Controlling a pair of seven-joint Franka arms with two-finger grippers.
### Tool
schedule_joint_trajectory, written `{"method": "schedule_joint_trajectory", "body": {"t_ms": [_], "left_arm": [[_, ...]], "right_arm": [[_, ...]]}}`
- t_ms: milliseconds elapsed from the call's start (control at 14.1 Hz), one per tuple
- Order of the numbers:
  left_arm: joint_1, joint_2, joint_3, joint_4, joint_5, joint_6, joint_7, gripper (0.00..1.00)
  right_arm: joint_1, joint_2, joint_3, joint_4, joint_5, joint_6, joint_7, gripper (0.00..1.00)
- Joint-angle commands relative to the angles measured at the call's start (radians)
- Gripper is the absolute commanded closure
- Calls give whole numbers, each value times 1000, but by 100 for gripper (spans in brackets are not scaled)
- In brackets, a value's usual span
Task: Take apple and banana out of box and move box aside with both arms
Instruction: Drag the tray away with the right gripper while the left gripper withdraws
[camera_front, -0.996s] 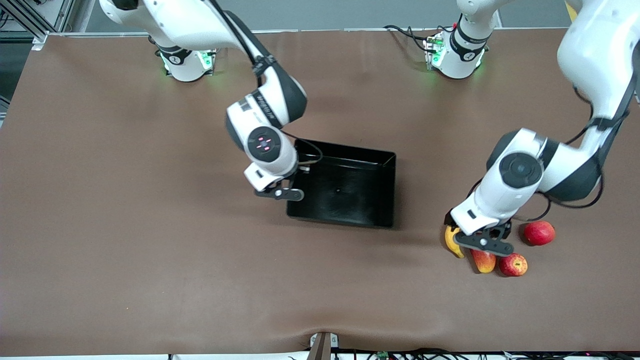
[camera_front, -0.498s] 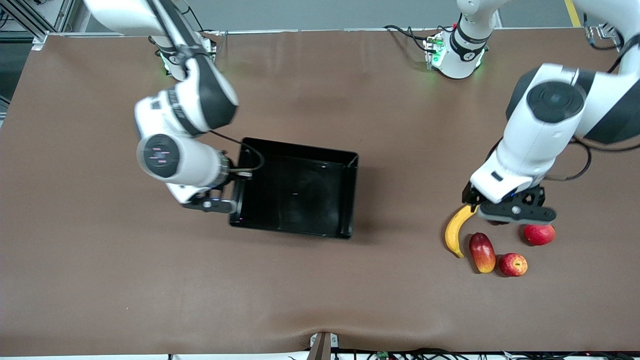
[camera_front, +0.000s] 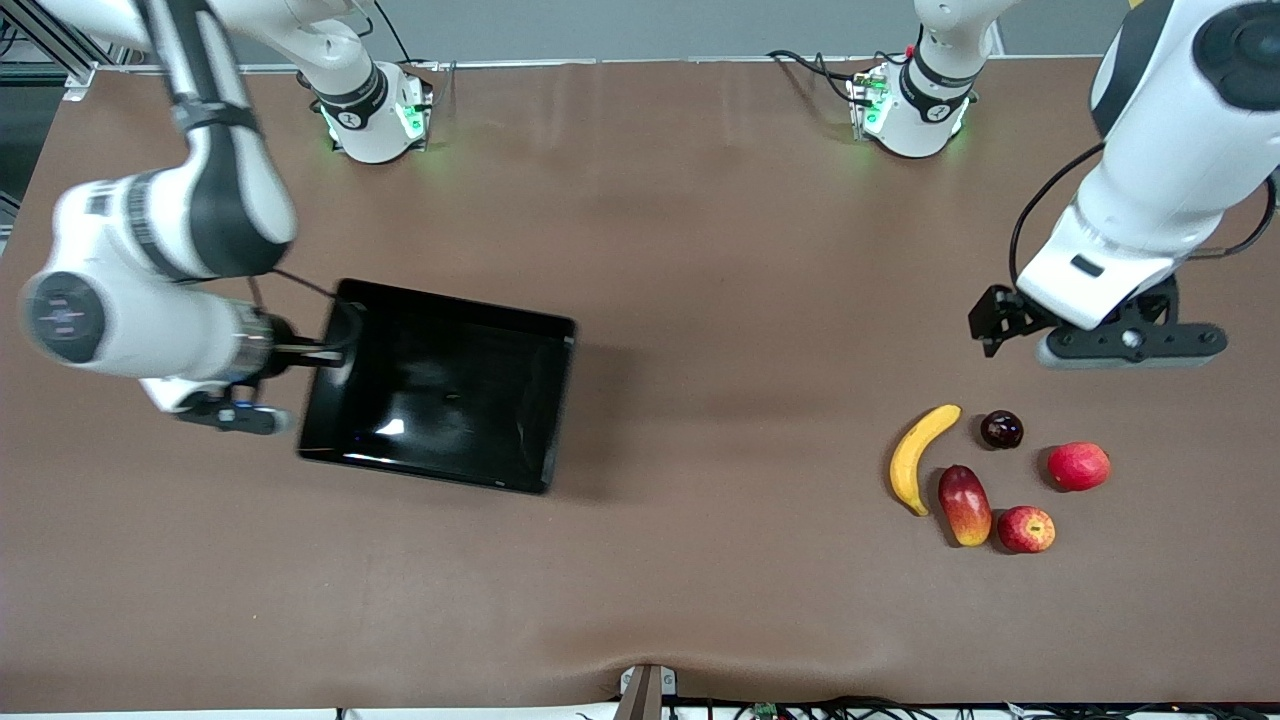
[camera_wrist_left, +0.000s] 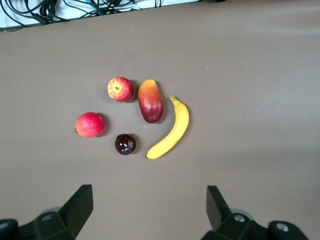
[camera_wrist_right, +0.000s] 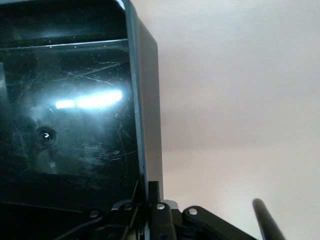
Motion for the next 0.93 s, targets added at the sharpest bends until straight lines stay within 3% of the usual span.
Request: {"method": "schedule_joint_trajectory", "body": {"t_ms": [0,213,285,427,569,854], "left_arm": [[7,-73,0,-2,-53,-64,13,0],[-42,-132,44,-4,-120,-113,13,0],[-123,-152,128,-4,-130,-127,13,0],[-314,-199,360,-11,-215,-142,15,0],[-442,-224,517,-19,-255,-156,15,0],[-501,-236,611,-19,-281,-194,24,0]], "right_arm": [[-125,-45,23,-87,3,52,-122,100],[-242,-42,23,-198,4,168,-276,100],[-285,-38,24,-230,4,222,-330,100],[-360,-24,24,-262,7,279,-427,100],[-412,-2,26,-272,9,304,-476,100],[-463,39,26,-304,13,359,-568,100]]}}
